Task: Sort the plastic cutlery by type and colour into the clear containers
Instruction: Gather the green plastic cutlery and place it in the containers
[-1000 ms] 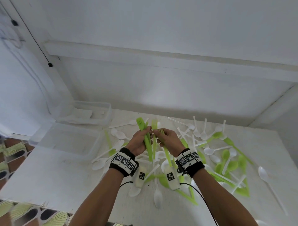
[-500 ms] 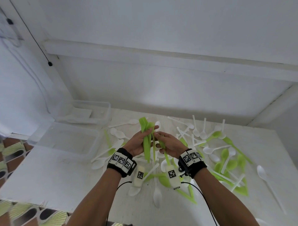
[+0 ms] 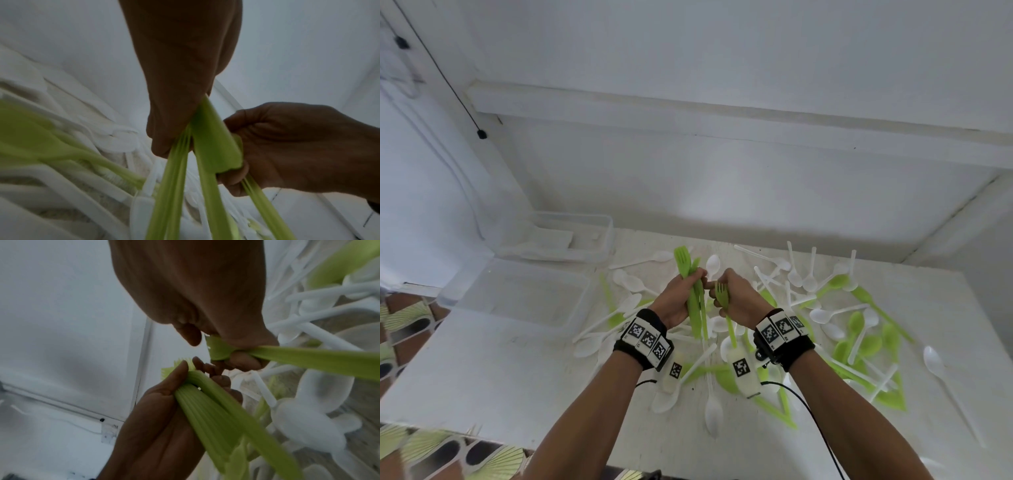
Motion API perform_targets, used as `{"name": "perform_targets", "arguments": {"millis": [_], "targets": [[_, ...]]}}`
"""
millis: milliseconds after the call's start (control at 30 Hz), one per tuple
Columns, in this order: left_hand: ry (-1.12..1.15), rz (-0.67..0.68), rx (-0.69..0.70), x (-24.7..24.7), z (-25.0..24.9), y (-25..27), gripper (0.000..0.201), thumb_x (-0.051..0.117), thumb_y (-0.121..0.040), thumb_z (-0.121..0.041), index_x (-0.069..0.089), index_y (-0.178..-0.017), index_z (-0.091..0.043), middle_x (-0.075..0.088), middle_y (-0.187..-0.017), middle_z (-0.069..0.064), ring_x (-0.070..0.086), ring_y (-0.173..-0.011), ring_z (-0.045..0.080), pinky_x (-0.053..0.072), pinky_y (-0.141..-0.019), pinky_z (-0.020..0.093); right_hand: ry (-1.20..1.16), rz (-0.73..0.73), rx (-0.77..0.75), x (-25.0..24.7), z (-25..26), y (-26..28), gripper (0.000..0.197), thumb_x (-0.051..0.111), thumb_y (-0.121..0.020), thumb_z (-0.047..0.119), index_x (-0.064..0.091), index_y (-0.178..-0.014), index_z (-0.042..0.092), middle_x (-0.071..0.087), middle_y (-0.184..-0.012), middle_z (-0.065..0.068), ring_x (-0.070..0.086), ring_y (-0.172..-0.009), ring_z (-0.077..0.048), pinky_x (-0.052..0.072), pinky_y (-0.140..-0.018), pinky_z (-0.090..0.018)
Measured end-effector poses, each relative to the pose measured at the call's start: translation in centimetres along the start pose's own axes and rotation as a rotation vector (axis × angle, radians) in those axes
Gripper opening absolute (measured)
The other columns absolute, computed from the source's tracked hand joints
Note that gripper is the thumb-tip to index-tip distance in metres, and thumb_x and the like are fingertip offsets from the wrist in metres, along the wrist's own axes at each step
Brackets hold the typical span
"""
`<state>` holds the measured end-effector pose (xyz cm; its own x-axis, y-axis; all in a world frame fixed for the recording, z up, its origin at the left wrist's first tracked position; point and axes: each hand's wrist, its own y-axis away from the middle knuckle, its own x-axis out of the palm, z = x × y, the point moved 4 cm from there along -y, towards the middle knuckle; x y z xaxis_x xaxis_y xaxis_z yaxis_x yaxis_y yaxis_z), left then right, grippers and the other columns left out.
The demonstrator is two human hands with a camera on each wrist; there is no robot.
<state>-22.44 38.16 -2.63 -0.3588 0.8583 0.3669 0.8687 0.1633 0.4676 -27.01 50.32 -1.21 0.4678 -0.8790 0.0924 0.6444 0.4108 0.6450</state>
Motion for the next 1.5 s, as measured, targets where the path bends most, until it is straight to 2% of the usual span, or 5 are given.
{"name": "perform_targets", "arguments": {"millis": [300,500,700,867,1500], "targets": [[-0.140,0.120,0.031,1.2,0.7,1.0,0.019,0.044,-0.107,-0.015,0.063,-0.109,-0.019,0.068,-0.082,-0.004,0.065,-0.064,0.002,0.052,-0.062,0.019,0.217,-0.220,-0.261,-0.2,0.8,-0.9,0.029,0.043,-0.096,0.012,0.061,-0.075,0.001,0.055,-0.067,-0.010,0.053,-0.065,-0.027,0.051,-0.067,-0.047],[-0.122,0.204,-0.044,1.8,0.7,1.4,0.024,0.043,-0.107,-0.018,0.058,-0.125,-0.009,0.067,-0.100,0.012,0.068,-0.083,0.021,0.058,-0.075,0.036,-0.033,-0.236,-0.225,1.1,0.9,-1.1,0.031,0.041,-0.101,0.006,0.068,-0.113,-0.003,0.070,-0.112,-0.021,0.067,-0.106,-0.033,0.056,-0.089,-0.038],[-0.053,0.210,-0.169,0.5,0.6,1.7,0.026,0.046,-0.107,-0.024,0.056,-0.127,-0.011,0.069,-0.090,0.007,0.065,-0.073,0.022,0.053,-0.062,0.033,-0.122,-0.134,-0.043,1.9,1.2,1.1,0.021,0.038,-0.103,0.017,0.056,-0.099,0.007,0.056,-0.092,-0.009,0.052,-0.077,-0.023,0.047,-0.065,-0.036],[0.019,0.244,-0.282,0.0,0.1,1.9,0.021,0.040,-0.106,-0.024,0.055,-0.110,-0.010,0.058,-0.076,0.006,0.053,-0.062,0.018,0.045,-0.056,0.028,0.064,-0.068,-0.116,0.2,1.4,0.9,0.020,0.040,-0.101,0.022,0.057,-0.105,0.012,0.057,-0.108,-0.002,0.052,-0.096,-0.017,0.040,-0.086,-0.037],[0.097,0.310,-0.208,0.0,-0.3,1.9,0.029,0.045,-0.105,-0.015,0.058,-0.122,0.006,0.071,-0.100,0.019,0.073,-0.082,0.028,0.061,-0.070,0.034,0.328,-0.163,-0.799,-3.4,2.2,1.2,0.013,0.072,-0.089,0.001,0.076,-0.094,0.012,0.076,-0.093,-0.001,0.073,-0.083,-0.018,0.057,-0.078,-0.025]]}}
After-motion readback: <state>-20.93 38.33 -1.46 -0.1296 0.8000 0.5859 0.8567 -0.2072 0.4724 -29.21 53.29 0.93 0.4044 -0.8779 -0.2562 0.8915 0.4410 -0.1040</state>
